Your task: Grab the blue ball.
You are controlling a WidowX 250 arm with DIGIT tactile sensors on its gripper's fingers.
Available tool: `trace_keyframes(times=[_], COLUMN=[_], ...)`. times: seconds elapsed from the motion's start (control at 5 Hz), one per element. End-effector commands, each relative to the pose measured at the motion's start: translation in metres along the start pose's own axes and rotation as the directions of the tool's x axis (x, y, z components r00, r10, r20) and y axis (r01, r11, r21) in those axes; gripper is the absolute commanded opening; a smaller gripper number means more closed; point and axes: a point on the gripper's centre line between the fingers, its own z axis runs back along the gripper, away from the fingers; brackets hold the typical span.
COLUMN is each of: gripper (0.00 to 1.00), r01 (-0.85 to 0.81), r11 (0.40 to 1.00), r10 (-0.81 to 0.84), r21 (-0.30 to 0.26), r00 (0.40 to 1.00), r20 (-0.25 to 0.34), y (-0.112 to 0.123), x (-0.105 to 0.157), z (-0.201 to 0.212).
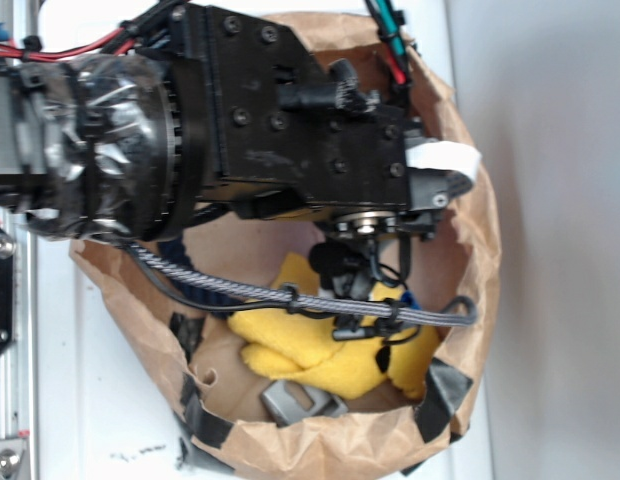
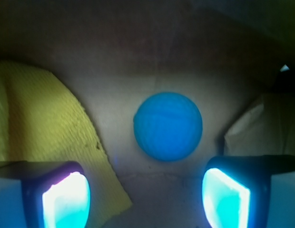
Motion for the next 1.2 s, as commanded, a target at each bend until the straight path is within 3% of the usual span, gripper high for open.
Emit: trace_keyframes(times=[0.0, 0.2, 0.4, 0.6, 1.0], gripper=[1.0, 1.0, 0.93, 0.0, 0.01], r01=[-0.058, -0.066, -0.067, -0.109, -0.115], r11=[0.998, 0.997, 0.996, 0.992, 0.993], r10=[0.057, 0.065, 0.066, 0.106, 0.113], r21=[0.034, 0.039, 0.053, 0.057, 0.039], r00=[0.998, 0.998, 0.998, 0.993, 0.992], r20=[0.025, 0.006, 0.02, 0.047, 0.06], y=[0.0081, 0.0092, 0.0072, 0.0124, 0.0163], x=[0.026, 0.0313, 0.0291, 0.0299, 0.0277], z=[0.0059, 0.002, 0.0023, 0.0057, 0.0107])
